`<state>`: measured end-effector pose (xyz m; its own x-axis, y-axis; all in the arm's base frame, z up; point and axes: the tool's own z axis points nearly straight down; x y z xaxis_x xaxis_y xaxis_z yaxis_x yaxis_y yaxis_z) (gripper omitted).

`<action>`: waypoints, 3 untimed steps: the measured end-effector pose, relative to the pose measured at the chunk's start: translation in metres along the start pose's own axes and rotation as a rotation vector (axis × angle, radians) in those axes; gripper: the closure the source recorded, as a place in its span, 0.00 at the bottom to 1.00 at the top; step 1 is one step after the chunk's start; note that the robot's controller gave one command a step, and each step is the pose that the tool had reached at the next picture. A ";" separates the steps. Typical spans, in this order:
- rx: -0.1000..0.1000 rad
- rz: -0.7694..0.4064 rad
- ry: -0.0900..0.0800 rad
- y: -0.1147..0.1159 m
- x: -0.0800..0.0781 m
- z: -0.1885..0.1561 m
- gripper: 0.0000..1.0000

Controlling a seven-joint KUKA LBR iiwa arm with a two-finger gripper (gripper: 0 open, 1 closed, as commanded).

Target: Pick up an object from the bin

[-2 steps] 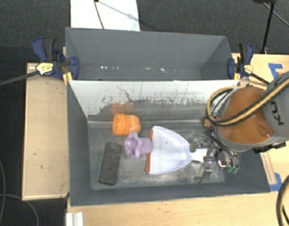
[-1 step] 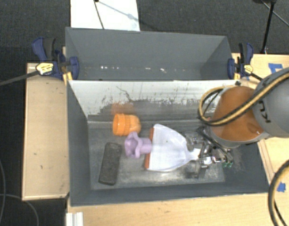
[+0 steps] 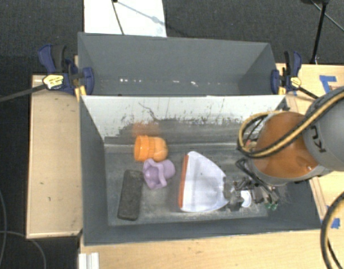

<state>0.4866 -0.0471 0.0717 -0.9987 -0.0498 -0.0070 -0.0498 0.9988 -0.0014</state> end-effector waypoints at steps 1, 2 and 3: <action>0.000 0.000 0.000 0.000 0.000 0.000 1.00; -0.001 -0.002 0.008 0.000 0.002 -0.005 1.00; -0.003 -0.003 0.015 0.001 0.003 -0.026 1.00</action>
Offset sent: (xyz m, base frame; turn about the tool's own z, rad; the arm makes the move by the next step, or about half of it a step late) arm 0.0000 -0.0001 0.0650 0.0000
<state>0.4830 -0.0463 0.0972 -0.9986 -0.0528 0.0075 -0.0528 0.9986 0.0014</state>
